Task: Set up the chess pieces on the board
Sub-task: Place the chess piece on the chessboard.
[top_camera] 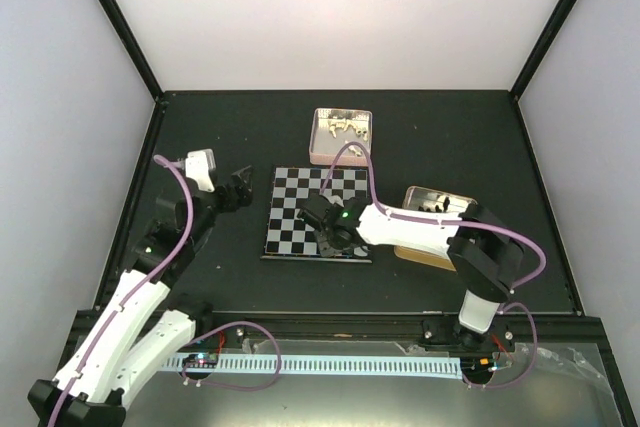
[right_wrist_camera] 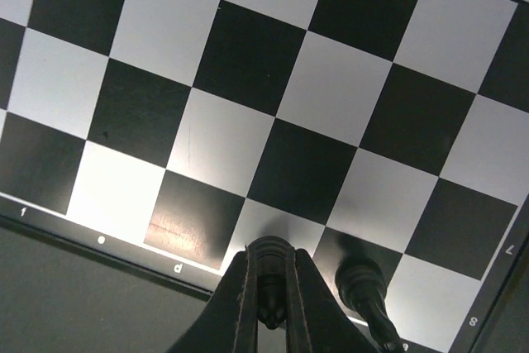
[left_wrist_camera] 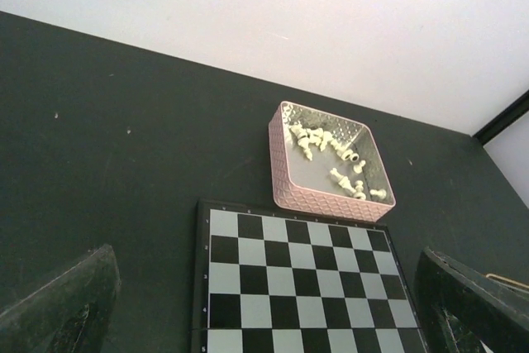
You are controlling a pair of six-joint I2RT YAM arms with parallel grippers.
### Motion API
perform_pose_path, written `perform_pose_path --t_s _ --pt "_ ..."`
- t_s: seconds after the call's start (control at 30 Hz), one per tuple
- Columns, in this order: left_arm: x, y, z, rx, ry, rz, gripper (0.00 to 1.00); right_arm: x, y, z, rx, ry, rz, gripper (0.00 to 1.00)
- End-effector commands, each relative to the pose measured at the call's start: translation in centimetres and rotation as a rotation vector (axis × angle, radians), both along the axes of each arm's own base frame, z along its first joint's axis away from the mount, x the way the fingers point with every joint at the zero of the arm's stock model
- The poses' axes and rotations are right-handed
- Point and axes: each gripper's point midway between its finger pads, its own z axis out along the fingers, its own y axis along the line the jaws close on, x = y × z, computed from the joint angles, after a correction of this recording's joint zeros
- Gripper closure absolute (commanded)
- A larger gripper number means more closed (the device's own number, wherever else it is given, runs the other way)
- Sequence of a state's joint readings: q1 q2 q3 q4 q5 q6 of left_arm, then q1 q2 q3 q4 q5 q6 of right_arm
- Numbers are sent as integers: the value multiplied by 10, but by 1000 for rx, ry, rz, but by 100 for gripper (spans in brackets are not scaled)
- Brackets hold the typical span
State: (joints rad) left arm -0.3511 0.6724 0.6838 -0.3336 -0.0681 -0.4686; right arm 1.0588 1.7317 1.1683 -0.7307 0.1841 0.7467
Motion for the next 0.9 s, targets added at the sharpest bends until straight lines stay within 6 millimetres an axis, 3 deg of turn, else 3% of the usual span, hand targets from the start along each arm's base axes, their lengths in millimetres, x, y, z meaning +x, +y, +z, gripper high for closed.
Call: perform_pose_path --t_s 0.0,0.3,0.4,0.67,0.87 --pt "-1 11 14 -24 -32 45 1 6 1 2 -36 -15 -19 99" --pt "-1 12 10 -36 -25 41 1 -1 1 -12 -51 30 -7 98" --pt "-1 12 9 -39 -21 37 1 -1 3 -13 -44 33 2 88" --pt "0 12 6 -34 -9 34 1 4 9 2 -2 1 -6 71" --pt "2 12 5 -33 -2 35 1 8 5 17 15 -40 -32 69"
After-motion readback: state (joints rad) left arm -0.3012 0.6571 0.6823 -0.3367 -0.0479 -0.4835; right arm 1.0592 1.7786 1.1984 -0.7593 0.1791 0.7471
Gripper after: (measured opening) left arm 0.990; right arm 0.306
